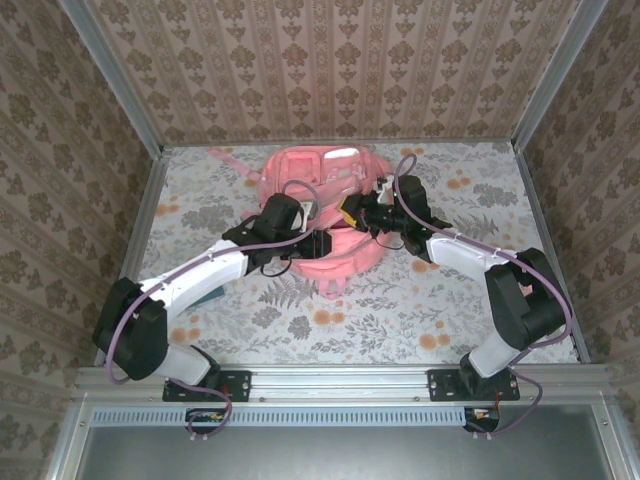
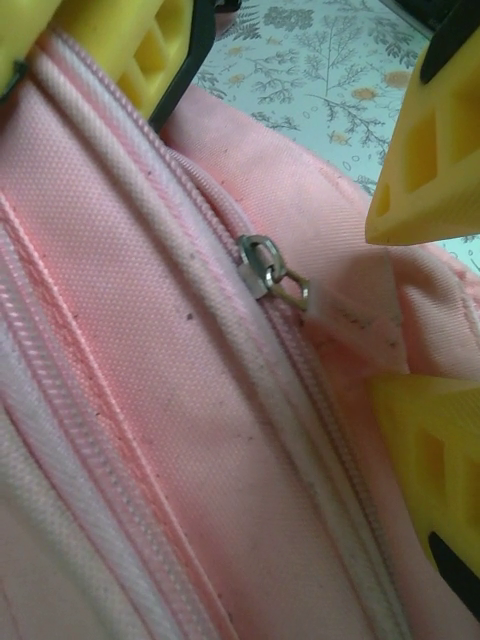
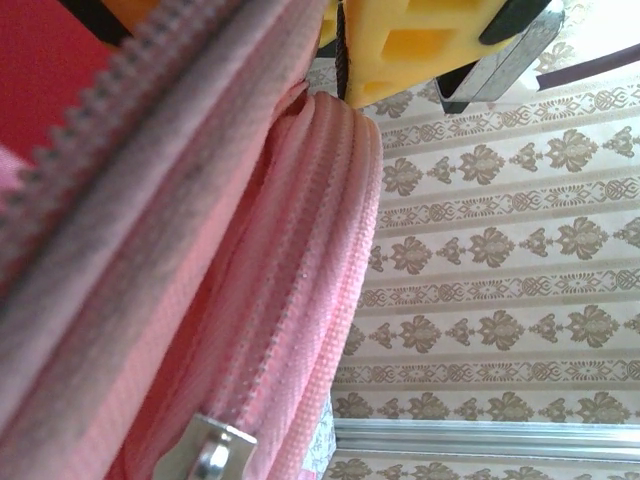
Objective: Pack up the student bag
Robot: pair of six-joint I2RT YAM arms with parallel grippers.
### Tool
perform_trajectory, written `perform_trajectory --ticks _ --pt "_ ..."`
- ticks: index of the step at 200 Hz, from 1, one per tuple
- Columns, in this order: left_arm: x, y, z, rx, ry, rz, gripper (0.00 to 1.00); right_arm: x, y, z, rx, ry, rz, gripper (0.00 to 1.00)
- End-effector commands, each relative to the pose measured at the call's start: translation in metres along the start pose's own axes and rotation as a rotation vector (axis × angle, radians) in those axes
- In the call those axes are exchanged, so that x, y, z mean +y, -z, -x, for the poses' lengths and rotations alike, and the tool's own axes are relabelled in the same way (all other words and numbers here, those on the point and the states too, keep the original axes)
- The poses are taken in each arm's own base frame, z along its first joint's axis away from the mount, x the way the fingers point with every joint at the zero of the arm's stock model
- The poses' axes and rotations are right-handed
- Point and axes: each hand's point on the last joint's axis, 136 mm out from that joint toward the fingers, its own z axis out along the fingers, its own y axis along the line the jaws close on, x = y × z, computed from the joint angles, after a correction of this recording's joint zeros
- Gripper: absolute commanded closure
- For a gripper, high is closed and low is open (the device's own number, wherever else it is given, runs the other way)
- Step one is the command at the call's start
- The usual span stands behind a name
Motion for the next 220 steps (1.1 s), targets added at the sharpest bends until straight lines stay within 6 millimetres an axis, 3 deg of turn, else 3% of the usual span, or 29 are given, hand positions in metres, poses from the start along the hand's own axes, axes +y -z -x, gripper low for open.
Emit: perform_trajectory --ticks 1,44,76,145,220 --pt "-0.004 0.000 0.020 -0.061 0.009 -0.006 0.61 0.045 0.001 -0.001 0.015 0.066 0.119 0.79" --pt "-0.005 -0.001 0.023 -0.068 -0.001 -0.013 0.68 0.041 0.002 -0.002 0.017 0.067 0.108 0.79" --pt "-0.005 0.003 0.022 -0.071 -0.010 -0.006 0.80 0.036 0.002 -0.002 0.014 0.065 0.091 0.79" --pt "0.015 0.016 0.008 -0.046 -0.037 0.090 0.98 0.023 0.005 0.002 -0.026 0.062 0.033 0.84" --pt "0.078 0.031 -0.028 0.000 -0.060 0.311 1.00 0.021 0.026 0.014 -0.137 0.084 0.019 0.91"
